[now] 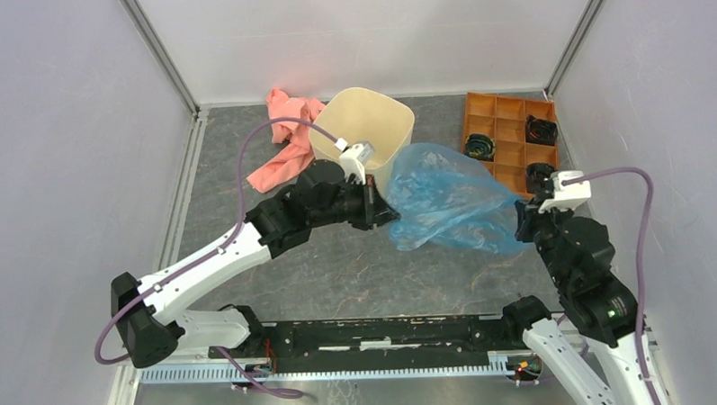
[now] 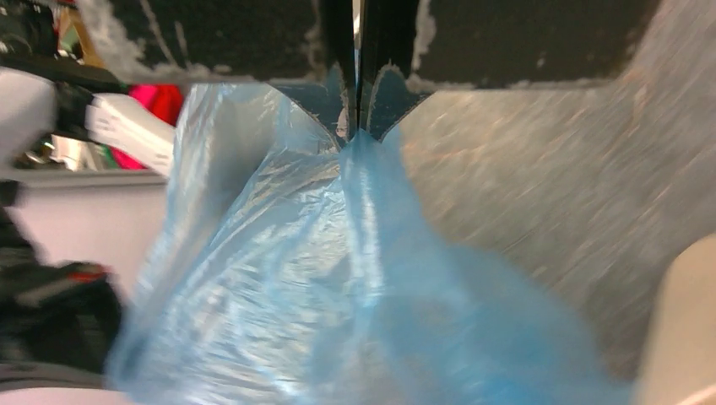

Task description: Put the trash bags into the trash bin

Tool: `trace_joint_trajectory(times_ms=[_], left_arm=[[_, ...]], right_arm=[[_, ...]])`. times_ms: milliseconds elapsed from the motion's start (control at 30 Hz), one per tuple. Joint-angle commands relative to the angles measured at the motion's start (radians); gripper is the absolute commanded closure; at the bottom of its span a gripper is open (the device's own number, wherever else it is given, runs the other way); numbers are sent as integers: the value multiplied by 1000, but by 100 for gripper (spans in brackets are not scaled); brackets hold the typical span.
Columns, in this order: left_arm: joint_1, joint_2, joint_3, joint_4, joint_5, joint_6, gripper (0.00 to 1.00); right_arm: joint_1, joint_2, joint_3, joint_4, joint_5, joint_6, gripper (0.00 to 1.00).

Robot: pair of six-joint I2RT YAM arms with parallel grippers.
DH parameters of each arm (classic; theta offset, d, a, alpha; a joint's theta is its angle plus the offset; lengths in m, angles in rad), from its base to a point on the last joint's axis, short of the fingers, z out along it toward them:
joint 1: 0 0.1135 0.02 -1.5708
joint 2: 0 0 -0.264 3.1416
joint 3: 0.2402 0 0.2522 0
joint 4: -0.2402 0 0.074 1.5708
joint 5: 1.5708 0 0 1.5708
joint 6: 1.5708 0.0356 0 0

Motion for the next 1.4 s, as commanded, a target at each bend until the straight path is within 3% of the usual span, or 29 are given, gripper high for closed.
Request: trace_joint_trajectory(times_ms=[0,133,233,400,500,600,833,1033,1167,1367], left_arm=[[64,-51,-155,-95,27,-33,98],[78,-147,-259,-91,38,-44,97],[105,-198,-298,-131,9,-34,88],[139,-271,-305,-233,-118,-34,43],[140,-418,-401,-228,-152,-92,15],[140,-582,-521,-202,-120,-165,1],[139,-781,-741,-112,-2,-331,0],[118,-722,-867,106,84,-363,1],[-13,-622,-887,192,-20,-291,4],[-290,-419,-841,241,-354,-151,9]], right_arm=[[-2,4,-100,34,-212,50,99],[-1,-11,-161,53,-294,95,100],[-1,-21,-231,105,-372,149,100],[-1,8,-342,246,-509,254,99],[-1,40,-370,324,-521,295,100],[-1,107,-371,392,-514,327,100],[-1,275,-381,493,-372,488,100],[-1,383,-359,465,-172,531,100],[-5,399,-348,453,-58,532,100],[-26,450,-331,471,-103,500,100]])
